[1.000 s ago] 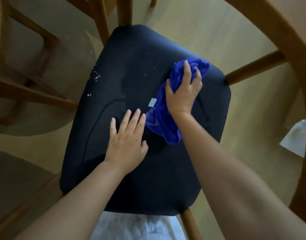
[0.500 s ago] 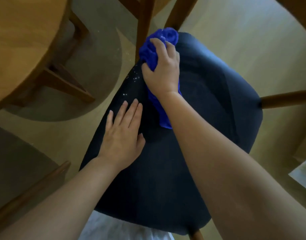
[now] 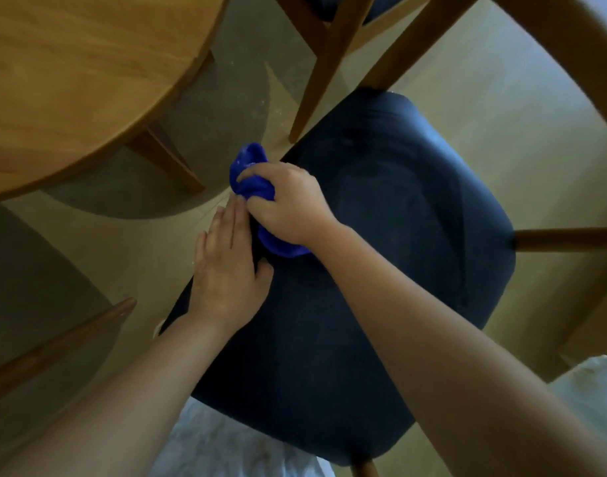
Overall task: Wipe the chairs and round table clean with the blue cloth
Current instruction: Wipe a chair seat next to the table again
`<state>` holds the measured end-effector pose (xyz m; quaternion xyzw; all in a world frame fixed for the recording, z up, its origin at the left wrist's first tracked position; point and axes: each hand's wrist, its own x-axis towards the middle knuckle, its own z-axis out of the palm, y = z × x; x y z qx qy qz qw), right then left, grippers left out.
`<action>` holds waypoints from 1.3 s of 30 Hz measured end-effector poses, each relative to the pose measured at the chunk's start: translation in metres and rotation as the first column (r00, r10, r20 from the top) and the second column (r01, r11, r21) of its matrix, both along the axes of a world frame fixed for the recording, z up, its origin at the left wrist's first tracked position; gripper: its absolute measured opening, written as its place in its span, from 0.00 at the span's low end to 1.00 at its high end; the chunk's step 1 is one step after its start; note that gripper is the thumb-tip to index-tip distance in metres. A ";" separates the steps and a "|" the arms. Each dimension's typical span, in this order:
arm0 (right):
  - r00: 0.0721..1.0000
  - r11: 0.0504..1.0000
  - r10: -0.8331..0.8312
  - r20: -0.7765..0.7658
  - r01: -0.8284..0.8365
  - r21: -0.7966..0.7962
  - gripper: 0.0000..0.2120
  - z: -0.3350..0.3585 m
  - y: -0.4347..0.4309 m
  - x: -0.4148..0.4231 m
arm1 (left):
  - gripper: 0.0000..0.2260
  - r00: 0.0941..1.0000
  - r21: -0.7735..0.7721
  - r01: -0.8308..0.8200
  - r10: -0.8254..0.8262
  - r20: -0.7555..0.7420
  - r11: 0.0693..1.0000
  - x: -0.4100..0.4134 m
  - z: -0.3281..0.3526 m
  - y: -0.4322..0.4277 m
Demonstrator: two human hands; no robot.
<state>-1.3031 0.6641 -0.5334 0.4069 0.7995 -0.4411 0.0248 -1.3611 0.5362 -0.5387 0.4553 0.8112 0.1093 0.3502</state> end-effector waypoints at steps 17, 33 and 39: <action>0.986 0.949 -0.145 0.080 0.116 0.294 0.11 -0.030 0.020 -0.003 | 0.37 0.998 -0.027 -0.010 0.012 0.062 1.000 -0.014 0.004 -0.014; 0.816 0.829 -0.560 -0.147 0.550 -0.104 0.10 0.018 -0.020 0.069 | 0.37 0.993 0.044 0.094 -0.097 0.072 0.995 0.001 0.035 -0.005; 0.938 0.931 -0.226 0.263 0.128 0.343 0.22 -0.002 0.011 0.169 | 0.37 0.976 -0.025 0.209 -0.208 0.062 0.978 0.039 0.037 -0.007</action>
